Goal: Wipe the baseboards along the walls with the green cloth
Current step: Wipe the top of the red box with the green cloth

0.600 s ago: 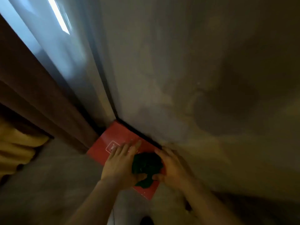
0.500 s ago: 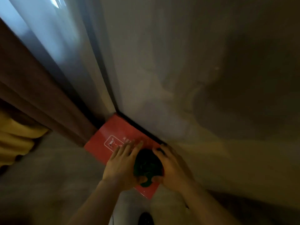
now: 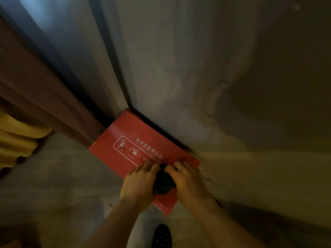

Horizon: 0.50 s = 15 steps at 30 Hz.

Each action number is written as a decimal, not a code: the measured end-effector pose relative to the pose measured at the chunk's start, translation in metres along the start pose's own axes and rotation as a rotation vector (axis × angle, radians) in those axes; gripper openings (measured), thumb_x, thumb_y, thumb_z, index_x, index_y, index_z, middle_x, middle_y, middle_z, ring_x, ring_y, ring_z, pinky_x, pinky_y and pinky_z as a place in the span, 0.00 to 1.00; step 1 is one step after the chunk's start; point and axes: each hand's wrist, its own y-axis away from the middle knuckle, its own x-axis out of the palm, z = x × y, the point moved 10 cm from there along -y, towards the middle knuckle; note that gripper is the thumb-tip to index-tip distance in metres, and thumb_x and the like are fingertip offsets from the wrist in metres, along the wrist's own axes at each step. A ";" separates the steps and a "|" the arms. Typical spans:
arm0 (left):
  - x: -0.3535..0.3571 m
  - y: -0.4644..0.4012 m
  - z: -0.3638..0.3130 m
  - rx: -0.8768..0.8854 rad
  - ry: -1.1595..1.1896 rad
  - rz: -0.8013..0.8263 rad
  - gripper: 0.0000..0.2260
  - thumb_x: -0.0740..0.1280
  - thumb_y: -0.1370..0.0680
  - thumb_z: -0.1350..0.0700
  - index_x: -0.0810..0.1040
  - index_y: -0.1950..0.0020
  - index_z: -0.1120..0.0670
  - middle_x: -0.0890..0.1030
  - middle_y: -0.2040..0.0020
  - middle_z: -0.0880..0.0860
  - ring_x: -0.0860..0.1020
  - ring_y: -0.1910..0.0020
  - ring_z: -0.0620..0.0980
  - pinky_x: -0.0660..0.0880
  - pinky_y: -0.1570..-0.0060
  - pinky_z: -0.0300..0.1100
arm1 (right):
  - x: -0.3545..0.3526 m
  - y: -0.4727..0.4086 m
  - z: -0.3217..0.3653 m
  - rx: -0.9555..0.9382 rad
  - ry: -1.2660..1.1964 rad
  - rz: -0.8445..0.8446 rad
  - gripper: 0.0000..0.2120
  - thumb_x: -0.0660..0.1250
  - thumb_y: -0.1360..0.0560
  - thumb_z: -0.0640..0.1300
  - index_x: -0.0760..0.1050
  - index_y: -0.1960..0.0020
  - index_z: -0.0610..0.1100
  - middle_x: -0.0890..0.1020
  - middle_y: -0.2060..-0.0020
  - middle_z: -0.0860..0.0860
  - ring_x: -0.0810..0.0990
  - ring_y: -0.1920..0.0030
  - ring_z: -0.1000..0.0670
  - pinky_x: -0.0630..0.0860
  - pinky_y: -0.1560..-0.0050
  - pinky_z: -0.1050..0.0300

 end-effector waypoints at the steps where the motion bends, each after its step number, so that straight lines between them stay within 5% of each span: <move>1: -0.007 0.002 -0.001 -0.002 0.002 -0.005 0.24 0.70 0.25 0.51 0.68 0.31 0.43 0.74 0.33 0.45 0.73 0.36 0.50 0.73 0.42 0.45 | -0.005 0.004 0.003 0.005 -0.014 -0.006 0.18 0.67 0.26 0.42 0.73 0.36 0.48 0.76 0.43 0.47 0.73 0.42 0.44 0.73 0.47 0.51; 7: -0.075 0.022 -0.019 0.065 -0.003 -0.074 0.20 0.70 0.26 0.54 0.70 0.37 0.43 0.77 0.43 0.46 0.77 0.44 0.51 0.74 0.54 0.46 | -0.064 0.028 0.027 0.067 0.018 -0.094 0.17 0.65 0.27 0.39 0.72 0.40 0.49 0.75 0.46 0.47 0.73 0.46 0.44 0.71 0.55 0.51; 11: -0.135 0.050 -0.038 0.134 -0.038 -0.137 0.20 0.72 0.30 0.53 0.72 0.40 0.44 0.77 0.48 0.46 0.77 0.48 0.53 0.72 0.60 0.46 | -0.114 0.055 0.057 0.101 0.040 -0.163 0.22 0.66 0.30 0.37 0.70 0.38 0.52 0.74 0.46 0.48 0.74 0.44 0.43 0.74 0.52 0.48; 15: -0.209 0.098 -0.062 0.238 -0.077 -0.207 0.21 0.72 0.30 0.49 0.72 0.39 0.45 0.76 0.47 0.46 0.76 0.46 0.53 0.75 0.56 0.49 | -0.183 0.103 0.104 0.117 0.056 -0.281 0.25 0.65 0.31 0.37 0.69 0.37 0.54 0.74 0.46 0.50 0.74 0.46 0.44 0.75 0.52 0.47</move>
